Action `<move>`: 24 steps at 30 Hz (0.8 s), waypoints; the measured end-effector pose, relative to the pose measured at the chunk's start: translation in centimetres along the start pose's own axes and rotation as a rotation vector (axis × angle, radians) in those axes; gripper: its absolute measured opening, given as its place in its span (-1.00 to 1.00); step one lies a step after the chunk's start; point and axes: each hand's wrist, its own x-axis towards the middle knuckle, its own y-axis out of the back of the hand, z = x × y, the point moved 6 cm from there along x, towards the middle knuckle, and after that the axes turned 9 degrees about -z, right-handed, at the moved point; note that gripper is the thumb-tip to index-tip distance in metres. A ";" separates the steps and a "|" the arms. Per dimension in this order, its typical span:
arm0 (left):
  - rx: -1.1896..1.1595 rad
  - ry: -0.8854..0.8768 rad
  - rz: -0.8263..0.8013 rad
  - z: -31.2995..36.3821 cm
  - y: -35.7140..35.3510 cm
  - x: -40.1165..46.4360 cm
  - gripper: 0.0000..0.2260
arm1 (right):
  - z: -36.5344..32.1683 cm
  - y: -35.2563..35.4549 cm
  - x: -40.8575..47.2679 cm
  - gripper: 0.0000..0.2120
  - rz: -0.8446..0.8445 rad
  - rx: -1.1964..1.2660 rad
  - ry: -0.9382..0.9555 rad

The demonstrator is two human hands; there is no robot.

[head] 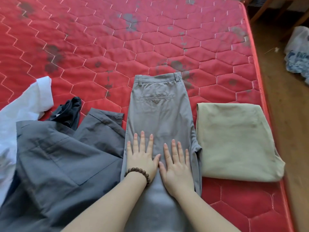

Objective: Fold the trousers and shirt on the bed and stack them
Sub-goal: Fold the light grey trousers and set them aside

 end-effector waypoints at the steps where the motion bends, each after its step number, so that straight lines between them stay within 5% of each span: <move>1: 0.016 0.002 -0.030 0.1 -0.1 -0.8 -0.34 | 0.1 -0.2 -0.7 -0.43 -0.015 0.003 -0.005; 12: 0.001 -0.093 0.007 -2.1 -5.2 -11.4 -0.32 | 0.1 -3.5 -11.1 -0.39 -0.183 -0.071 0.039; 17: -0.234 -0.046 0.092 -5.3 -4.6 -14.4 -0.36 | 0.7 -2.4 -13.6 -0.44 -0.057 -0.049 0.049; 20: -0.399 -0.067 0.188 -5.1 -4.1 -15.3 -0.45 | 1.5 0.1 -13.0 -0.48 0.133 0.120 -0.097; 24: -0.764 -0.019 0.182 -5.2 -3.5 -15.8 -0.62 | 3.4 0.8 -11.9 -0.36 0.103 0.619 -0.443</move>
